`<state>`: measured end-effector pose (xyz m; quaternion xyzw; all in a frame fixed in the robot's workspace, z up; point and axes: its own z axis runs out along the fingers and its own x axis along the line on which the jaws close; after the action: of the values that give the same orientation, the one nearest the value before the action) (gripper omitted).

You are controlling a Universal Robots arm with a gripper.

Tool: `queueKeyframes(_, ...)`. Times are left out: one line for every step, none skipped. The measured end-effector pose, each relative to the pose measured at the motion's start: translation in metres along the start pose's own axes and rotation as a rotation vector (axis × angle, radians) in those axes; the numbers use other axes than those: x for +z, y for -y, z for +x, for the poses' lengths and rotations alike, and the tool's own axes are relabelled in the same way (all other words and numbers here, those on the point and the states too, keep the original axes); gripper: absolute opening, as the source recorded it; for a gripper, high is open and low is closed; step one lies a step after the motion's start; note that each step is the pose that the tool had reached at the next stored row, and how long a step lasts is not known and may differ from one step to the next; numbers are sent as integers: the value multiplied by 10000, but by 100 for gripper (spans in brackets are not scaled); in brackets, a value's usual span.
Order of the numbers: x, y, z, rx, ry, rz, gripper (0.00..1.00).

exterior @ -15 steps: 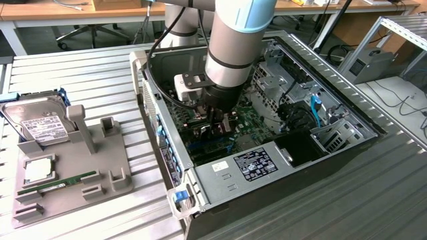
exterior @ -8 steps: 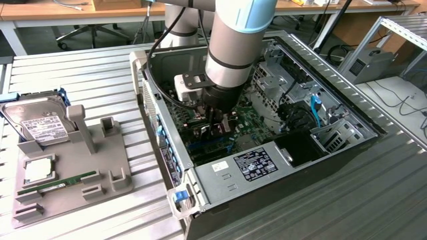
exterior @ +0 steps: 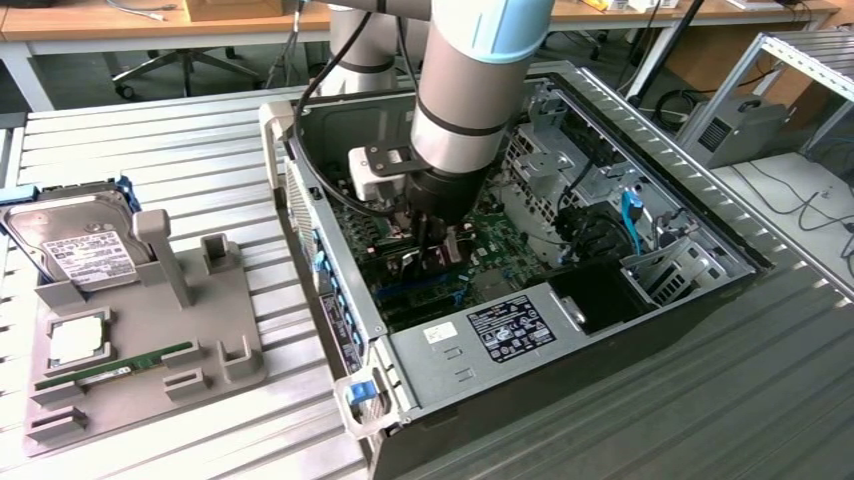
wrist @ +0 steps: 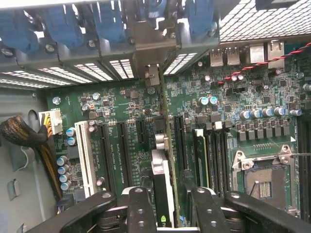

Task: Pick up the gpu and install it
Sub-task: 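Insert the gpu into the slot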

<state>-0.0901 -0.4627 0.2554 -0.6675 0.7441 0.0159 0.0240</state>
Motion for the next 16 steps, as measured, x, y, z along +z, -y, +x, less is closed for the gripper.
queueKeyframes(-16, 0, -1, 0, 1, 0, 36)
queueKeyframes(-49, 0, -3, 0, 0, 0, 36)
queueKeyframes(-76, 1, -4, 0, 0, 0, 36)
queueKeyframes(-99, 1, -6, 0, 0, 1, 36)
queueKeyframes(-127, 1, -7, 1, 0, 1, 36)
queueKeyframes(-152, 1, -9, 0, 0, 1, 36)
queueKeyframes(-199, 2, -12, 0, 0, 0, 36)
queueKeyframes(-242, 2, -14, 0, 0, 1, 36)
queueKeyframes(-284, 2, -16, 0, 0, 0, 36)
queueKeyframes(-308, 3, -18, 0, 1, 0, 36)
queueKeyframes(-332, 3, -19, 0, 0, 0, 36)
queueKeyframes(-345, 3, -20, 0, 0, 0, 36)
queueKeyframes(-354, 3, -20, 0, 0, 1, 36)
queueKeyframes(-353, 3, -20, 0, 2, 1, 36)
queueKeyframes(-353, 3, -21, 0, 3, 2, 36)
queueKeyframes(-353, 4, -20, -11, 3, 1, 36)
